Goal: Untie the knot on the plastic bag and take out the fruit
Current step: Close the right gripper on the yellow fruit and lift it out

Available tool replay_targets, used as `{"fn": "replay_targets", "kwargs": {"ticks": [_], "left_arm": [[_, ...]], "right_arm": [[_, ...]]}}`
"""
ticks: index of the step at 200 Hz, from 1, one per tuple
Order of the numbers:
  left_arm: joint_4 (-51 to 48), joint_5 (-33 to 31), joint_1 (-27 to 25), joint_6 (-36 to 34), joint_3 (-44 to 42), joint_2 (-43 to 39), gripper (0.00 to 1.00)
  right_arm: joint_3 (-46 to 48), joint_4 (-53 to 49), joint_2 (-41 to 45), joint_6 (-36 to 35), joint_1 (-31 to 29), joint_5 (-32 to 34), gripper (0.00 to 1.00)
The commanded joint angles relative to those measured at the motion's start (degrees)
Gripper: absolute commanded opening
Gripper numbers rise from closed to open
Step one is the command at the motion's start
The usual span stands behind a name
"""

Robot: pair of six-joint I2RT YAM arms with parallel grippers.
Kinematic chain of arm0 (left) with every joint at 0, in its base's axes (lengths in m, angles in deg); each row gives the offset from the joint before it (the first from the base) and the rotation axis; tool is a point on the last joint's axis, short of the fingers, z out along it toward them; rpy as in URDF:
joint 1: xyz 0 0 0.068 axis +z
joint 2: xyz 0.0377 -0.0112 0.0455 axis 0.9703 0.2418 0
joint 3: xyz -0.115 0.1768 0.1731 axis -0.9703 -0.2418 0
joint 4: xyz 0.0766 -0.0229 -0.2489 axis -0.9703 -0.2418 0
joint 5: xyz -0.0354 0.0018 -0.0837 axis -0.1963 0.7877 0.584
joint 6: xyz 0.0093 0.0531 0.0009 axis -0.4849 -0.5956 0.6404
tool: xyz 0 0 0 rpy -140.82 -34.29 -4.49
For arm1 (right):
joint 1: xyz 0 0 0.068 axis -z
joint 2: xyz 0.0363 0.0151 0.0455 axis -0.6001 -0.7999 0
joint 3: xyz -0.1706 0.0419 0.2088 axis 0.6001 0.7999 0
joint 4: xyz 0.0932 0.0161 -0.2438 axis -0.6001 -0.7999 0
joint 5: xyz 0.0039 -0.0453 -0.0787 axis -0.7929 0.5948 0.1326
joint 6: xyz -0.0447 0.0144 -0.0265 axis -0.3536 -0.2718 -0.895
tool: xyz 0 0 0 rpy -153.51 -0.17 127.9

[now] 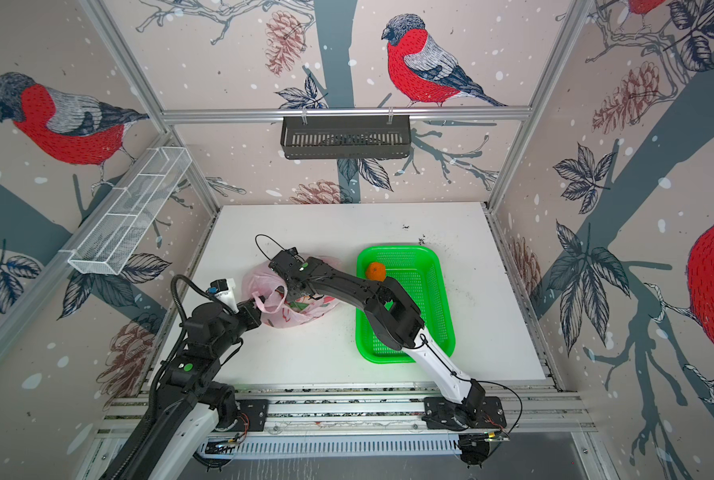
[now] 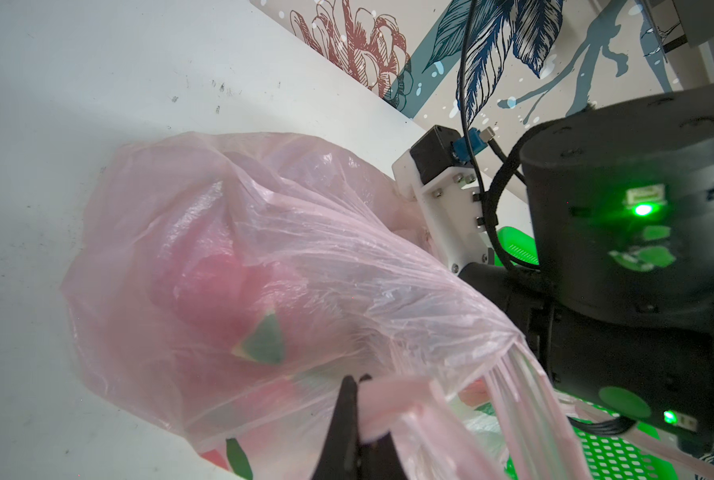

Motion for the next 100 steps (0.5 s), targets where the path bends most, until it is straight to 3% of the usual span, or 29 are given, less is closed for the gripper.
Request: {"fn": "replay_targets", "kwargs": {"ticks": [1,100], "left_arm": [[1.68,0.15,-0.04,-0.31,-0.07,-0.13,0.00],[1.51,-0.07,0.01,-0.38,0.06,-0.44,0.00]], "right_arm": [[0.03,-0.29,-0.20,0.52,0.13,0.49,0.86],[0.51,0.05,5.04,0.02,-0.26,1.22,0.49]]}}
